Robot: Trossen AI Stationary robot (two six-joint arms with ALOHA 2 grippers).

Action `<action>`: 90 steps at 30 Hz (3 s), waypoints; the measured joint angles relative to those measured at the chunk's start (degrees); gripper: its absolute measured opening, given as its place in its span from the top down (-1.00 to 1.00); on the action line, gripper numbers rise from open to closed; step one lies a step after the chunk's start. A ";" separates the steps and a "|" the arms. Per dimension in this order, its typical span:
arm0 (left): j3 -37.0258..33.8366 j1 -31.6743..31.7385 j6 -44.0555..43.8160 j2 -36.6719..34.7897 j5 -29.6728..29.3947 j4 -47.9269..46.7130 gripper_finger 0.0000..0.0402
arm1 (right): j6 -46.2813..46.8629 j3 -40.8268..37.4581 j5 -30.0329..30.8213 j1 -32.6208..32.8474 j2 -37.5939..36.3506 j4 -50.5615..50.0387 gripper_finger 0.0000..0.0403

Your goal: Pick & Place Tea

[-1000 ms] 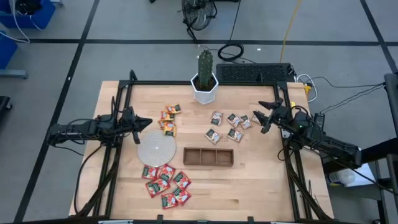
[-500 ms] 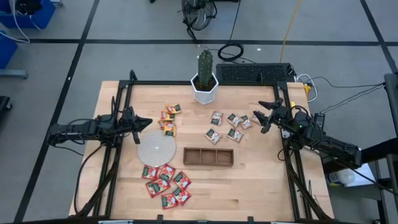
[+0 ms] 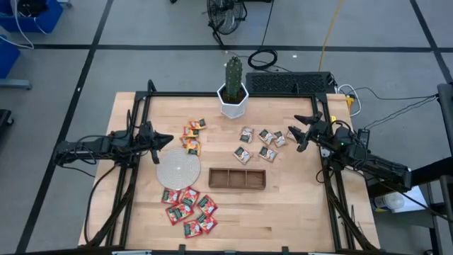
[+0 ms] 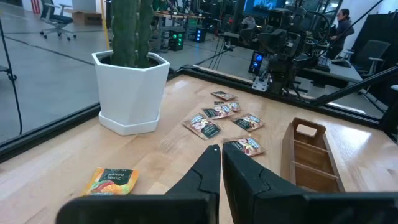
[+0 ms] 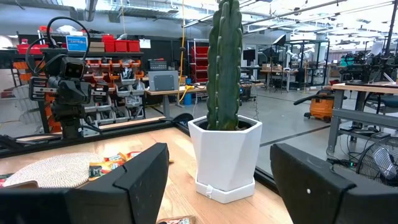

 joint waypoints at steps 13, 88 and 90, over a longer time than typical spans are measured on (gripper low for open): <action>-0.02 0.00 0.00 0.00 0.00 0.01 0.89 | 0.01 -0.01 0.00 -0.01 0.00 -0.01 -0.29; -0.02 0.00 0.00 -0.01 0.00 0.00 0.89 | 37.97 -0.84 3.18 -0.06 1.15 -5.23 -0.29; 0.00 0.00 0.00 0.00 0.00 0.00 0.89 | 34.48 -0.82 3.18 -0.10 1.98 -5.38 -0.29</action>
